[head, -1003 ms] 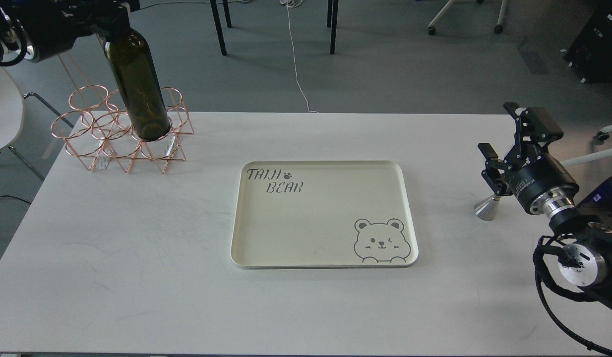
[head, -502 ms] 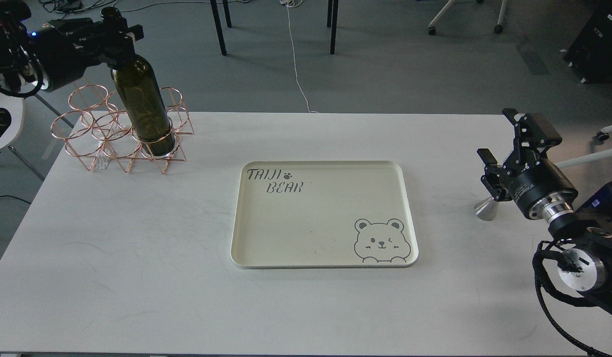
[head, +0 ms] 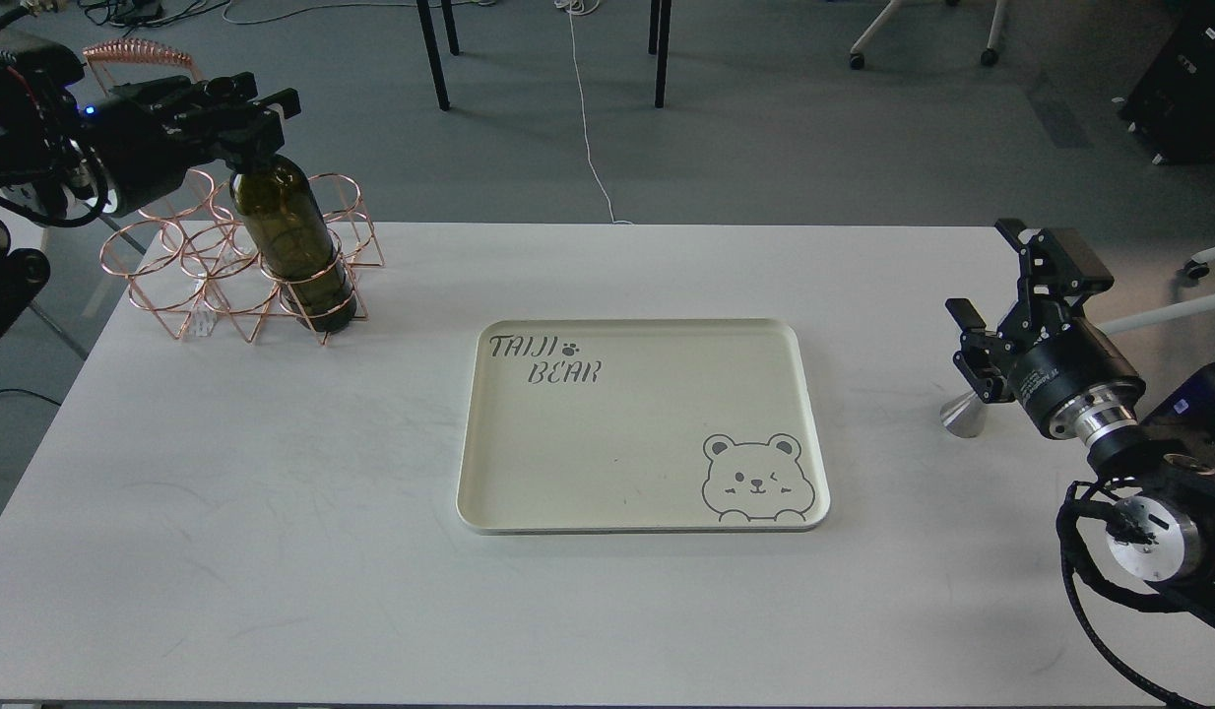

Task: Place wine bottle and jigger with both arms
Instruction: 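Open the left gripper and withdraw it from the bottle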

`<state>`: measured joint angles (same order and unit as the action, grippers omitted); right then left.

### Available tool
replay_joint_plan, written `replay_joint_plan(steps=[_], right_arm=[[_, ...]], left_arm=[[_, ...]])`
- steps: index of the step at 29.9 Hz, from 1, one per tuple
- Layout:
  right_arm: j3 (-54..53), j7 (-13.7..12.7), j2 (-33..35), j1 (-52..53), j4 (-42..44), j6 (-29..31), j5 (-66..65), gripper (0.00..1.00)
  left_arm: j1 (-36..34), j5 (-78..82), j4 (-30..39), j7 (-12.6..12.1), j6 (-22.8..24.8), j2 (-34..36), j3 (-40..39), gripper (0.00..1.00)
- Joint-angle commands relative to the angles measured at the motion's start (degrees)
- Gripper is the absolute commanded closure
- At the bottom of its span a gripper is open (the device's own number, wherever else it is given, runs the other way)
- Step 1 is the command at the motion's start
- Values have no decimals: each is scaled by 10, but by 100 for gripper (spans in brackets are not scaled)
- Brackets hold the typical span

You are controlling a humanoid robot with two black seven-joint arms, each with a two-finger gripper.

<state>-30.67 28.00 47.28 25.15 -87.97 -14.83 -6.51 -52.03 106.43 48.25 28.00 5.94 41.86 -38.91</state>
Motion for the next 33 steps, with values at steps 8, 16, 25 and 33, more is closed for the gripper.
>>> replay_joint_plan(steps=[8,16,25,33], right_arm=[[-4,0,0,-2,3,0,0,4],[-4,0,-19,-2,8,0,0,2],[-5,0,-60,3,55,-1,1,1],[-1,0,-60,3,68,11,2,1]], left_arm=[[27,-116,66,0,7,45,-22,2],[46,-484,219,0,-10,54,-151,2],[215,-651,368,0,-6,-44,-160,2],[366,-650,334,-105,-2,-184,-238,2]])
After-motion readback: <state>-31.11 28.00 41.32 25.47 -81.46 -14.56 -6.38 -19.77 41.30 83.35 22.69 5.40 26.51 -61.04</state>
